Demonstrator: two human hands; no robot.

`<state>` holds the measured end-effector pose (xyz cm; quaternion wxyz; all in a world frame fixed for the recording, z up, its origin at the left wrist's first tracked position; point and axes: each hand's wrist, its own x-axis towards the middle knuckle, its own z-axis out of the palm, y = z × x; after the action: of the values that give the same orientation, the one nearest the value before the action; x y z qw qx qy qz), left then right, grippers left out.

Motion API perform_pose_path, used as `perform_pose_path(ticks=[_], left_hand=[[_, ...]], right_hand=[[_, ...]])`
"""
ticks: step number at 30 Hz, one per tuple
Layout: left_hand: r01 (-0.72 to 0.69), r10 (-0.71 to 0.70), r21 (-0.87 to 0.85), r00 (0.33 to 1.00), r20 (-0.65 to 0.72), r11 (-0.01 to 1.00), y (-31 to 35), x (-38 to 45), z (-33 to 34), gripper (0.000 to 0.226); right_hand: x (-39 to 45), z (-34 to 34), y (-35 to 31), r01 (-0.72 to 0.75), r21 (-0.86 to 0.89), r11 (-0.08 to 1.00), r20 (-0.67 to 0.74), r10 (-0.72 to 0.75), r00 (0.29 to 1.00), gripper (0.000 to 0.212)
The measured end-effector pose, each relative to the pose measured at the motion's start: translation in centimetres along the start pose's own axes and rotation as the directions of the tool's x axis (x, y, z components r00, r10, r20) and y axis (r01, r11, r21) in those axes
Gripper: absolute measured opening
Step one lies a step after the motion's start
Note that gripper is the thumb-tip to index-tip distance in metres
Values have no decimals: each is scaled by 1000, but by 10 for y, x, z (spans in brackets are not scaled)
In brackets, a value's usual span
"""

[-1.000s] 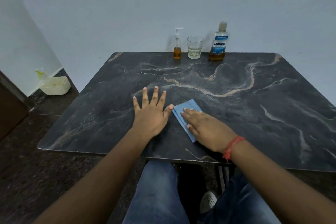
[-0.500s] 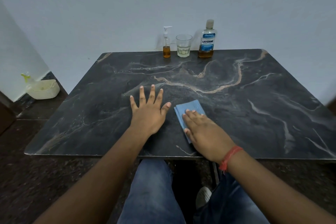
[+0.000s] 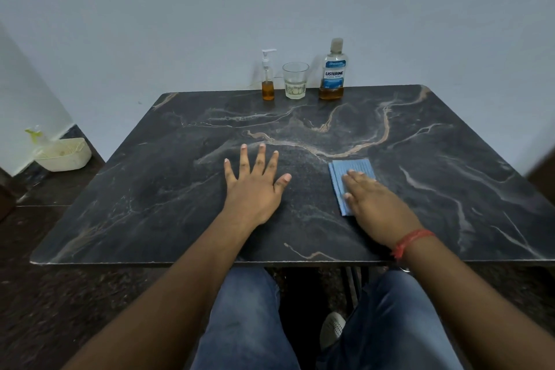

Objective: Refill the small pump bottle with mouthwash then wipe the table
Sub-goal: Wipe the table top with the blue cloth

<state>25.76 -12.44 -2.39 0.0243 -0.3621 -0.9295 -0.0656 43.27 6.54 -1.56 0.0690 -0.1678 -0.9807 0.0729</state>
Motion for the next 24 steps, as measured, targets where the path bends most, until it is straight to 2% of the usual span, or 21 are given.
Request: perform_pose_path(ticks=[2, 5, 6, 9, 10, 14, 18, 22, 24], left_hand=[[-4, 4, -3, 1000, 6, 1000, 2, 1, -1, 82], [-8, 8, 5, 1000, 8, 1000, 7, 4, -1, 81], [-13, 13, 8, 1000, 7, 1000, 8, 5, -2, 79], [-30, 30, 8, 1000, -6, 1000, 11, 6, -3, 79], [-31, 31, 8, 999, -10, 999, 12, 6, -5, 80], [-39, 39, 16, 999, -8, 999, 18, 8, -6, 77], [-56, 56, 14, 998, 10, 998, 25, 6, -3, 77], [-75, 75, 1, 997, 12, 997, 37, 7, 1, 74], [-89, 89, 2, 996, 11, 996, 43, 8, 2, 74]], right_hand=[[-10, 6, -17, 50, 6, 999, -11, -50, 999, 52], [-32, 16, -34, 267, 7, 964, 68, -267, 961, 53], [-29, 9, -26, 256, 15, 967, 67, -256, 964, 52], [-19, -9, 5, 42, 18, 999, 19, -43, 999, 51], [-23, -9, 2, 23, 16, 1000, 10, -23, 1000, 52], [-53, 5, -29, 203, -3, 979, 83, -202, 976, 67], [-38, -8, 6, 47, -4, 999, 17, -47, 999, 58], [-64, 9, -21, 197, -5, 980, 64, -196, 978, 54], [-59, 2, -1, 175, -20, 984, 28, -174, 984, 52]])
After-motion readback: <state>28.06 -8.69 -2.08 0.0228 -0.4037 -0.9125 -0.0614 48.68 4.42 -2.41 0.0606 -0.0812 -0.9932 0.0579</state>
